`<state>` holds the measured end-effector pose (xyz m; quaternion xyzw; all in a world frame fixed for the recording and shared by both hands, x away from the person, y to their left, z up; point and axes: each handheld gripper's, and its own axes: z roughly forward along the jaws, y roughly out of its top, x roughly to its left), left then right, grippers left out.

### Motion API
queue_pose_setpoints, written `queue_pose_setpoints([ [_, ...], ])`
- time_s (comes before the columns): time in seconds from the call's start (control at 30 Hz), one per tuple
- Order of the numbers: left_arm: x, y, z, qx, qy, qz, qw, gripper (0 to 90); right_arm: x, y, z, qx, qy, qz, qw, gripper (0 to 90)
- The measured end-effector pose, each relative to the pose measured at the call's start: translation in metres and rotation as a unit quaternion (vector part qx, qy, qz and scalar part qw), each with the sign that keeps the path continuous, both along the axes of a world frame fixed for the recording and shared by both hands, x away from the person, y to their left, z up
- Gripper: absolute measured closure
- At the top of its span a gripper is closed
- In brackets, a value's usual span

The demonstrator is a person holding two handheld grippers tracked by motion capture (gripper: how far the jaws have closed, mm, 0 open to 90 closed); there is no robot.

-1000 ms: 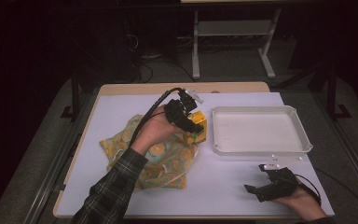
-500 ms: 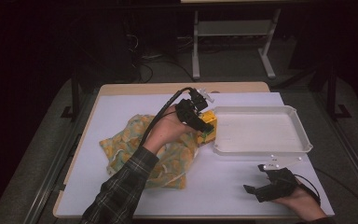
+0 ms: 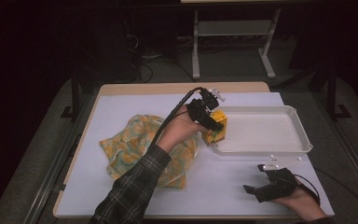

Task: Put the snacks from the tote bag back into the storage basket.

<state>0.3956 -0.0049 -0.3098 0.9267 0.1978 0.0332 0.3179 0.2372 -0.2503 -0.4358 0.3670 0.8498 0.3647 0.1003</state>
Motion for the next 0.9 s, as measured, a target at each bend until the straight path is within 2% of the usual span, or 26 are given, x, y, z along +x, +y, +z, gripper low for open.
queue_pose_setpoints([
  [0.57, 0.004, -0.040, -0.012, -0.006, 0.003, 0.008, 1.0000, 52.7, -0.001, 0.001, 0.000, 0.003, 0.000, -0.001, 1.0000, 6.2],
  [0.9, 0.006, -0.057, -0.023, -0.002, 0.006, 0.010, 0.9999, 52.7, -0.001, 0.000, 0.000, 0.003, -0.003, 0.004, 1.0000, 6.2],
])
